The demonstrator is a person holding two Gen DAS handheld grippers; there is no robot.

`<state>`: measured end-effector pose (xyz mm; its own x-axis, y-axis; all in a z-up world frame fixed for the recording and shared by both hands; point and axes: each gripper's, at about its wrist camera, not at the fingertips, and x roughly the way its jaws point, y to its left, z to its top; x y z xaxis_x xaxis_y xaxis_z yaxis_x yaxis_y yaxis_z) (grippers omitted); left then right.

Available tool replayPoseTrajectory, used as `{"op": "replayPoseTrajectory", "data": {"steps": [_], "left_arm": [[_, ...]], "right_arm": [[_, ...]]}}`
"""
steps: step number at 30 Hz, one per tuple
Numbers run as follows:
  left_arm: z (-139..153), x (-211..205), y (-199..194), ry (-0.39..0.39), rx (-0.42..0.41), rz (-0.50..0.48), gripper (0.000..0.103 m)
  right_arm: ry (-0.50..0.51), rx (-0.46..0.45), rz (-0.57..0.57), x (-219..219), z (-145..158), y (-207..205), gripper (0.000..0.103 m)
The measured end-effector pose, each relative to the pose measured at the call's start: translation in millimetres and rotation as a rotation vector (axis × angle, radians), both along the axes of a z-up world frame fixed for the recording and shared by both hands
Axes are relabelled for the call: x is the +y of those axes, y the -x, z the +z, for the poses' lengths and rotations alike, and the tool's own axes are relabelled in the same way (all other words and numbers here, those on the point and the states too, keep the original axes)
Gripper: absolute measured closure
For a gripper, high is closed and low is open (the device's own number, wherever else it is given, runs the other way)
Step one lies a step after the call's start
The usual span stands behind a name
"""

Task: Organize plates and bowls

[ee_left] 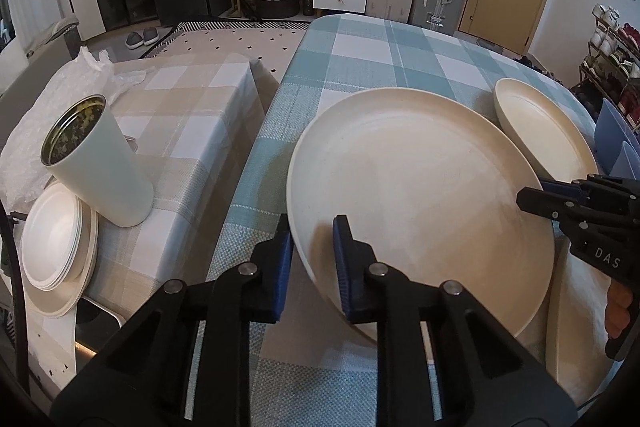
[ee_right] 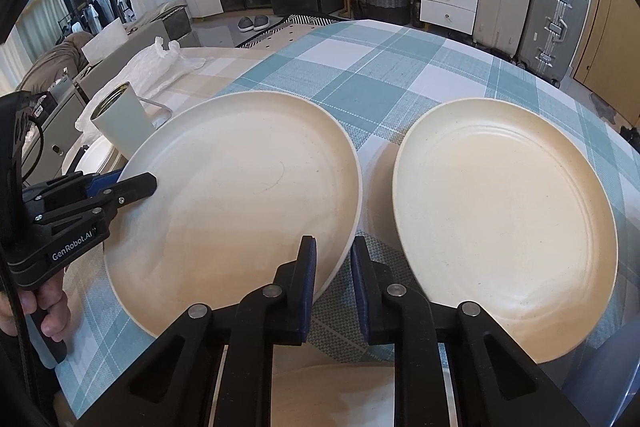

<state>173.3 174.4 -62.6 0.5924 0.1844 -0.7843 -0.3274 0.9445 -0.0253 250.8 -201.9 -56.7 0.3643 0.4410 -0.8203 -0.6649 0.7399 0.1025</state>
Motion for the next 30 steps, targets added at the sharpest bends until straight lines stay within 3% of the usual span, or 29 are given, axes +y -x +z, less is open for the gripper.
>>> {"op": "replayPoseTrajectory", "data": {"steps": [30], "left_arm": [[56, -29, 54, -0.011, -0.103, -0.001, 0.086]], "right_arm": [[-0.077, -0.102, -0.006, -29, 60, 47, 0.085]]}}
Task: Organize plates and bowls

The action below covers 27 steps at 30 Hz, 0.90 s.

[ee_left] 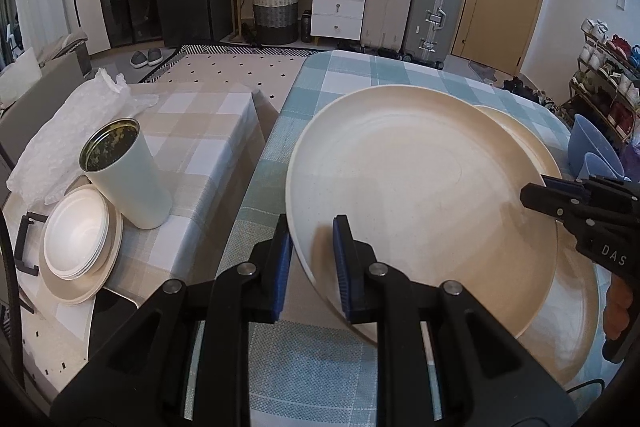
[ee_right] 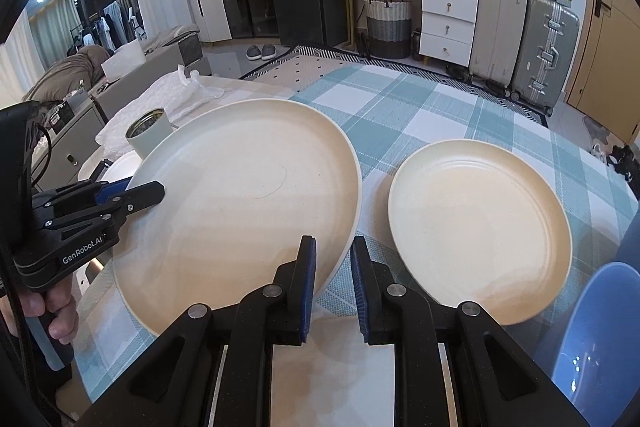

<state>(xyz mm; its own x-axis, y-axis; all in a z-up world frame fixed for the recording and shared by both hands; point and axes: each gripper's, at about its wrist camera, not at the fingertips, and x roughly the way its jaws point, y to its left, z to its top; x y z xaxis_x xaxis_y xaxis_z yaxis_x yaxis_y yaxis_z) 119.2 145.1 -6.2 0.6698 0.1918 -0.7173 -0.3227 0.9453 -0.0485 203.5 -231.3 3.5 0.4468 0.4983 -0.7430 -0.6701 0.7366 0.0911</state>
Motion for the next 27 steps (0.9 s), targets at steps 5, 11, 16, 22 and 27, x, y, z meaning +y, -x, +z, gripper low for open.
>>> {"op": "replayPoseTrajectory", "data": {"steps": [5, 11, 16, 22, 27], "left_arm": [[9, -11, 10, -0.007, -0.015, -0.014, 0.086], [19, -26, 23, -0.015, -0.029, -0.034, 0.086], [25, -37, 33, -0.023, -0.036, -0.046, 0.086], [27, -52, 45, -0.03, -0.048, -0.065, 0.086], [24, -63, 51, -0.031, -0.048, -0.088, 0.086]], "right_arm": [[-0.001, -0.018, -0.007, -8, 9, 9, 0.085], [-0.01, -0.031, -0.018, -21, 18, 20, 0.085], [-0.009, -0.045, -0.027, -30, 22, 33, 0.085], [-0.006, -0.053, -0.047, -44, 23, 47, 0.085], [-0.002, -0.05, -0.066, -56, 21, 57, 0.085]]}}
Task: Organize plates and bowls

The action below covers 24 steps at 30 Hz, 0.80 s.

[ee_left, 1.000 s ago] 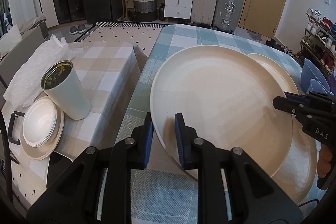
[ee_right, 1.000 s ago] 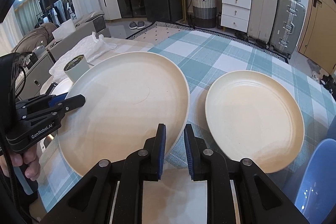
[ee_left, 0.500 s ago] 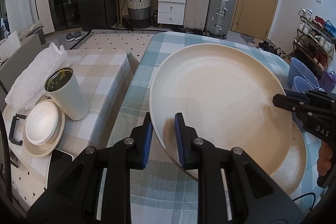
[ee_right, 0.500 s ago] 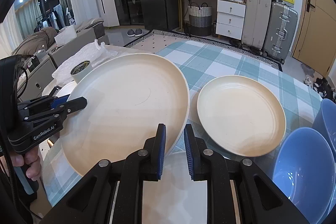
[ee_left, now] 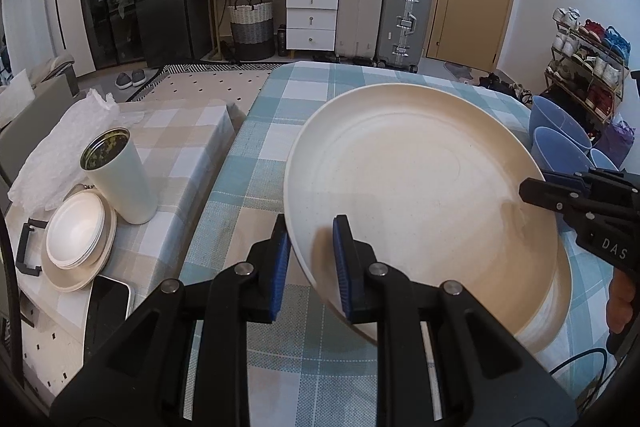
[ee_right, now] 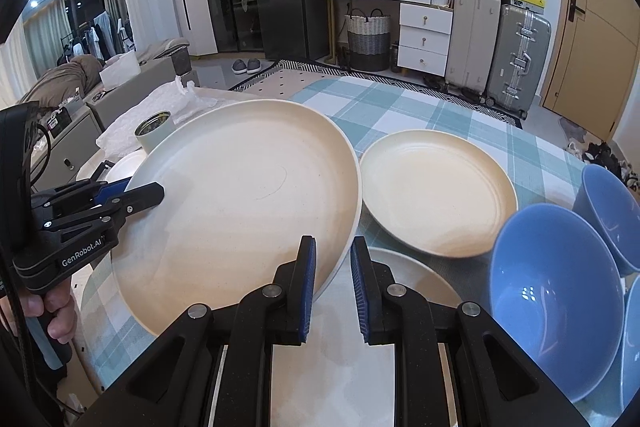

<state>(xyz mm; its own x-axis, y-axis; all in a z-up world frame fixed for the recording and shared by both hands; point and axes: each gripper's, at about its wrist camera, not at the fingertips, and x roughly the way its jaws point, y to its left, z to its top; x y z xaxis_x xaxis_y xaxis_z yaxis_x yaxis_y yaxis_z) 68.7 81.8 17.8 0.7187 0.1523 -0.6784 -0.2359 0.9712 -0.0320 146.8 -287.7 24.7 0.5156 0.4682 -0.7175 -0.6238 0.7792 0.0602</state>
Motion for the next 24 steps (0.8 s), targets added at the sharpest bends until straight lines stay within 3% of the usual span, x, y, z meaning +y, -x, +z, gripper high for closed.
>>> {"op": "replayPoseTrajectory", "data": {"steps": [24], "left_arm": [[-9, -39, 14, -0.004, 0.005, -0.089, 0.086]], "right_arm": [[-0.007, 0.01, -0.069, -43, -2, 27, 0.085]]}}
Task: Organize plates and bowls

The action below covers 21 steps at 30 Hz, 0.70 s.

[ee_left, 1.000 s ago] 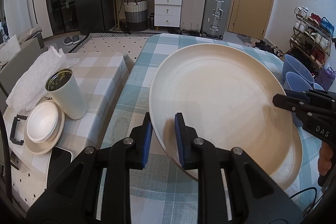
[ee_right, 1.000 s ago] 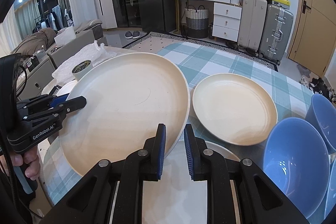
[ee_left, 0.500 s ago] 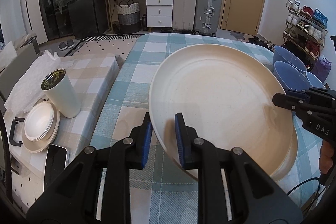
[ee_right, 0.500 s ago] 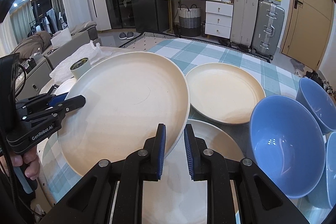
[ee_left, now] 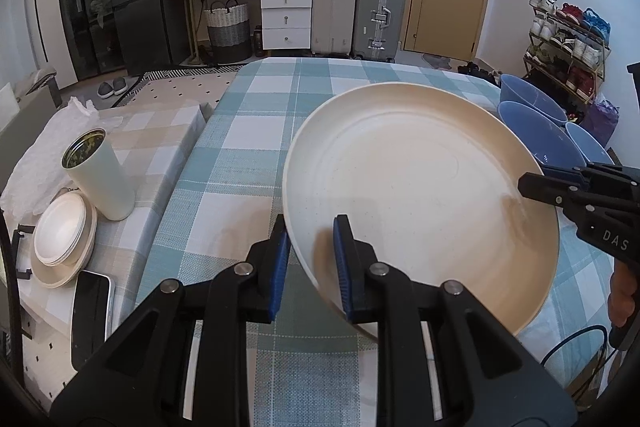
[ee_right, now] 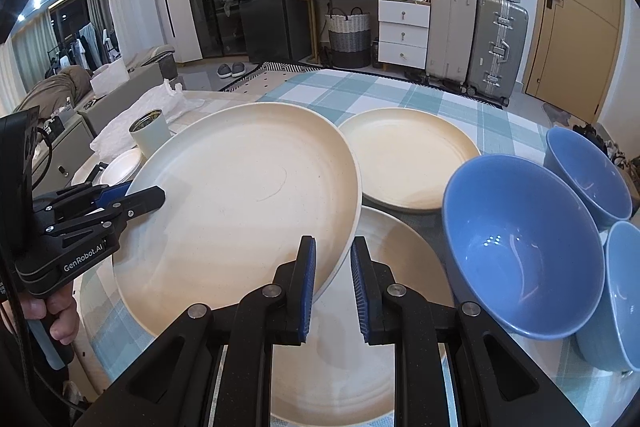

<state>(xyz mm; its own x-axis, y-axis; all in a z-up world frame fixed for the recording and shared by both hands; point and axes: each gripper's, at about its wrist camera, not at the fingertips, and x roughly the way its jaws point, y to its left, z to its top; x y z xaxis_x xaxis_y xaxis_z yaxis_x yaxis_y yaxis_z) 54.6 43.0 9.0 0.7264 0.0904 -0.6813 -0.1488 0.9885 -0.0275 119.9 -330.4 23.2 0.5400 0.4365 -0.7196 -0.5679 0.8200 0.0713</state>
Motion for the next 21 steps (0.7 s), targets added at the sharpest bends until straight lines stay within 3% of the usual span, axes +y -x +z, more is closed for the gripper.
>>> {"op": "replayPoseTrajectory", "data": {"steps": [21], "left_arm": [[-15, -11, -6, -0.005, 0.028, -0.062, 0.085]], "right_arm": [[-0.003, 0.025, -0.051, -23, -11, 13, 0.084]]}}
